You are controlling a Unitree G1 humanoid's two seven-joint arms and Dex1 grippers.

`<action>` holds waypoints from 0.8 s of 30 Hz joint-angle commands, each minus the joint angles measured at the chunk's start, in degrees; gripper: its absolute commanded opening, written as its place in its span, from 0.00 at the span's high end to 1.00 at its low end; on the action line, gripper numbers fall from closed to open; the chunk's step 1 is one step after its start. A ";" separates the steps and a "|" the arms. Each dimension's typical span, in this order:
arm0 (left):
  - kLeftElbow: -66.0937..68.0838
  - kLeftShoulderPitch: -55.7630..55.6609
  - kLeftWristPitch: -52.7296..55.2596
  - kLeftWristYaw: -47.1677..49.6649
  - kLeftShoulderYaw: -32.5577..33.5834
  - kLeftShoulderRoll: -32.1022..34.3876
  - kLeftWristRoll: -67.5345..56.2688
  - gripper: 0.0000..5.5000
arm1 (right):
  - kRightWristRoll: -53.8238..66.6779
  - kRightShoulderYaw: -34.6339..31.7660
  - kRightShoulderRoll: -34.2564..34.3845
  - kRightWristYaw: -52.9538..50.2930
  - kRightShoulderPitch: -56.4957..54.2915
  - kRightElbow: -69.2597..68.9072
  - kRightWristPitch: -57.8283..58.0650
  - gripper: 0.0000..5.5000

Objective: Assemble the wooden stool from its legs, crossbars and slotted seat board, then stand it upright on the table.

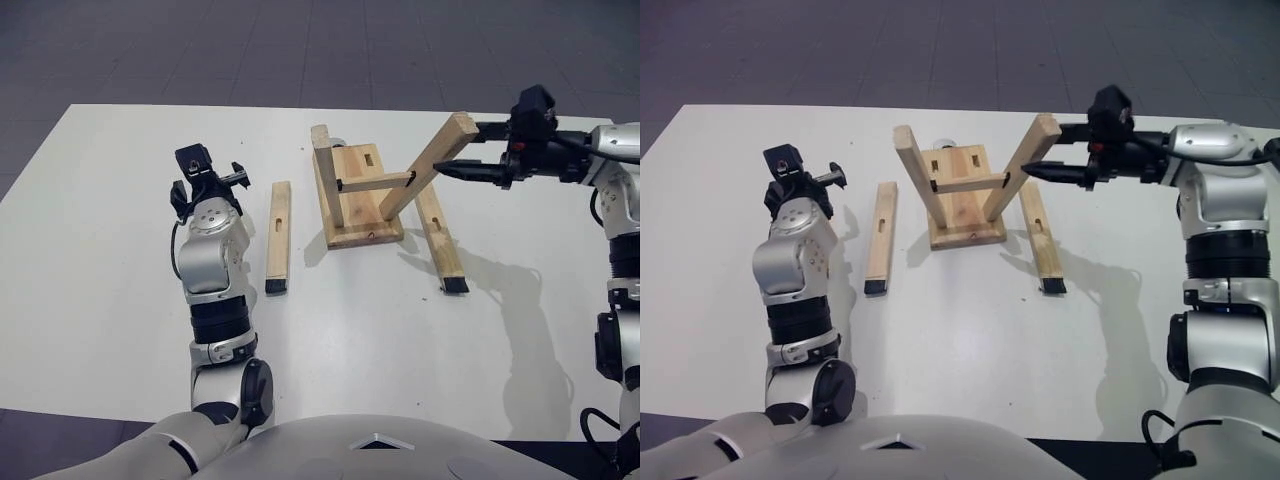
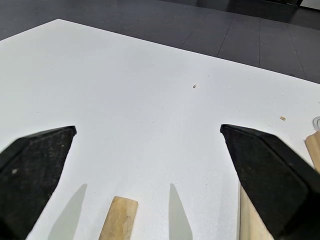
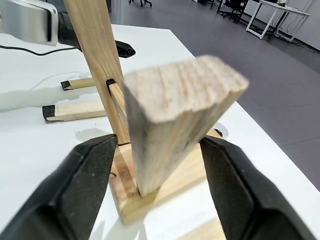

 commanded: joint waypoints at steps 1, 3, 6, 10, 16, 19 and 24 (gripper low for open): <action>0.14 0.39 -0.22 0.62 0.51 0.31 -0.10 0.02 | 7.76 -7.87 1.84 -5.44 -4.13 -6.52 5.39 0.30; 0.35 -0.02 -0.55 1.12 1.39 0.60 -0.21 0.02 | 11.38 -11.61 4.58 -12.38 -4.67 -10.69 7.81 0.24; 0.35 -0.47 -0.84 1.93 3.10 1.10 -0.50 0.02 | 15.48 -11.13 11.01 -23.56 -0.91 -24.35 12.06 0.14; 0.47 -0.75 -1.29 2.61 3.59 0.73 -0.59 0.02 | 10.35 -1.63 19.95 -35.17 4.76 -34.70 12.31 0.03; 0.87 -0.48 -1.76 3.12 2.47 -0.68 -0.71 0.02 | -0.12 7.73 28.95 -48.22 11.58 -35.44 10.97 0.07; 0.92 -0.13 -1.82 3.27 2.09 -1.03 -0.69 0.02 | -1.60 10.19 30.55 -49.29 14.27 -35.87 11.51 0.15; 0.88 0.63 -1.96 3.62 1.88 -1.39 -0.67 0.02 | -2.49 11.68 32.40 -50.09 16.30 -35.20 12.53 0.28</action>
